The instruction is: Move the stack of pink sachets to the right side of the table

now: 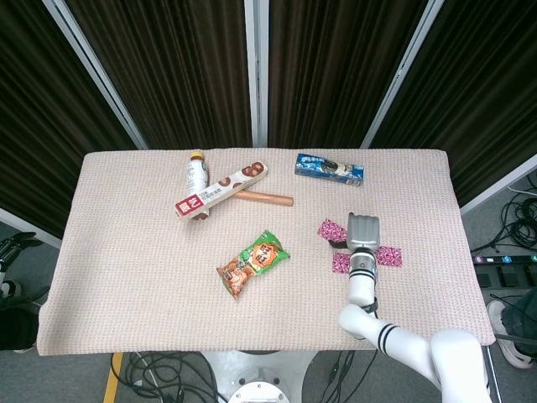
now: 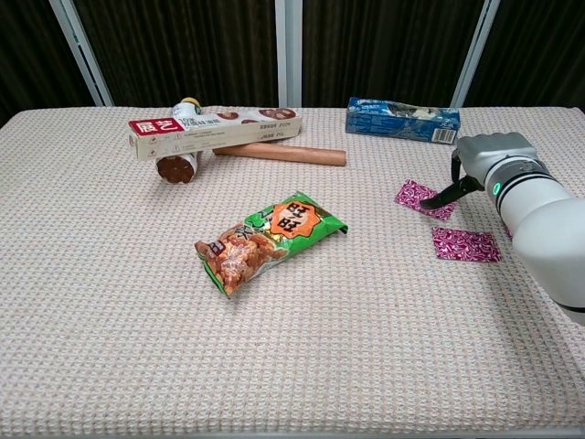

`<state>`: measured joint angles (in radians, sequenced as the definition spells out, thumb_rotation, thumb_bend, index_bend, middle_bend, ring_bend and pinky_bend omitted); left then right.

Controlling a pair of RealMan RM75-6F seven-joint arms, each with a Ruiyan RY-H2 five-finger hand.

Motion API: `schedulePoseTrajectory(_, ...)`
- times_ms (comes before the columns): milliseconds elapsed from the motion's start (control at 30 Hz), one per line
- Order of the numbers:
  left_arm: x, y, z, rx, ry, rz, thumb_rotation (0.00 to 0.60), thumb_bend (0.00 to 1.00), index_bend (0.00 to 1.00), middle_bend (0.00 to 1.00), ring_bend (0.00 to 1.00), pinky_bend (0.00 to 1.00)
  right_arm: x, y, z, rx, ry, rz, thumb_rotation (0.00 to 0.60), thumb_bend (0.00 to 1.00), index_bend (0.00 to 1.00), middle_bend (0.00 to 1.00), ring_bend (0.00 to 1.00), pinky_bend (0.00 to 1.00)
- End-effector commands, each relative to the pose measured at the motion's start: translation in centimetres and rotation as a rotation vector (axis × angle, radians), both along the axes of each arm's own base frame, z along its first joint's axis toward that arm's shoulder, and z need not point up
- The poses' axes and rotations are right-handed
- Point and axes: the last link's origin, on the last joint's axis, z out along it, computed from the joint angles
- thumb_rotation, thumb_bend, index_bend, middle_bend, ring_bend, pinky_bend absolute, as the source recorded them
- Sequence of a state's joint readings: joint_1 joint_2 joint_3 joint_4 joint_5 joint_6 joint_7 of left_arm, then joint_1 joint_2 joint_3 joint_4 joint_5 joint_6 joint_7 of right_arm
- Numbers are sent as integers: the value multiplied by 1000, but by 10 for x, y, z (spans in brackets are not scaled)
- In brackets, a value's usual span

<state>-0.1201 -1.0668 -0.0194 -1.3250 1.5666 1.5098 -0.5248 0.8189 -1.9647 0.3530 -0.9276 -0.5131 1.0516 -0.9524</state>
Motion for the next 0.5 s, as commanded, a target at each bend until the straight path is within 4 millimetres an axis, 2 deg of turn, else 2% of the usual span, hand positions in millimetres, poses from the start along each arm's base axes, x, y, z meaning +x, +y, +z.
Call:
schedulePoseTrajectory(33,0,0,0,-1,1,1,600,0,312,285,234,345,-2,0,-2,6,-7,3,255,0,373,1000,1000,1000)
schedulePoseTrajectory(500,-4,3,0,1,2,17,600,0,313,285,234,345,-1,-3,-9,39,-11,17,264,0,383,1000,1000,1000)
